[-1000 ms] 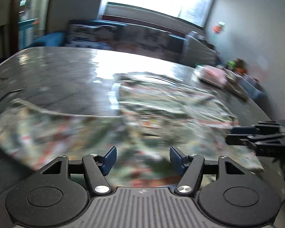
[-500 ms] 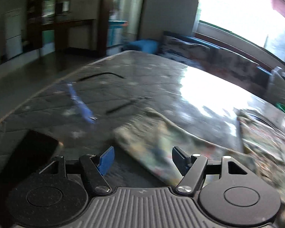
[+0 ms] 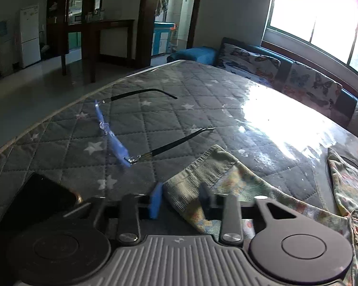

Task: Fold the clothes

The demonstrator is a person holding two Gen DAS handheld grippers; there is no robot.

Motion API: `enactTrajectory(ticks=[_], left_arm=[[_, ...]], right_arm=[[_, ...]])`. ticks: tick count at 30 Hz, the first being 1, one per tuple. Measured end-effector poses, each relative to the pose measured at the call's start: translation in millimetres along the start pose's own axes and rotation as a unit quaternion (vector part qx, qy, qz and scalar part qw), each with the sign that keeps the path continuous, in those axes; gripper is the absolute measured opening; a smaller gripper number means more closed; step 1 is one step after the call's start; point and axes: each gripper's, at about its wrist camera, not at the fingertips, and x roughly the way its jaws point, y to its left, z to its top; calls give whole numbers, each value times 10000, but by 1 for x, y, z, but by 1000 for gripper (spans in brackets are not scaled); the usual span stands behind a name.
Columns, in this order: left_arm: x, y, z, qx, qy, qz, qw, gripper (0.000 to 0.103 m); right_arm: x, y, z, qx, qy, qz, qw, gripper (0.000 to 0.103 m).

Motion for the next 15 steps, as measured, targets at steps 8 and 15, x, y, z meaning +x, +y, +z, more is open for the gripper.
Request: enactTrajectory(ticks=[8, 15], left_arm=[[-50, -30, 4, 65, -349, -988, 9945, 10], [-110, -111, 4, 630, -437, -2588, 9629, 10]], right_arm=[[-22, -16, -14, 384, -212, -208, 9988, 41], [-42, -39, -25, 825, -513, -400, 9945, 41]])
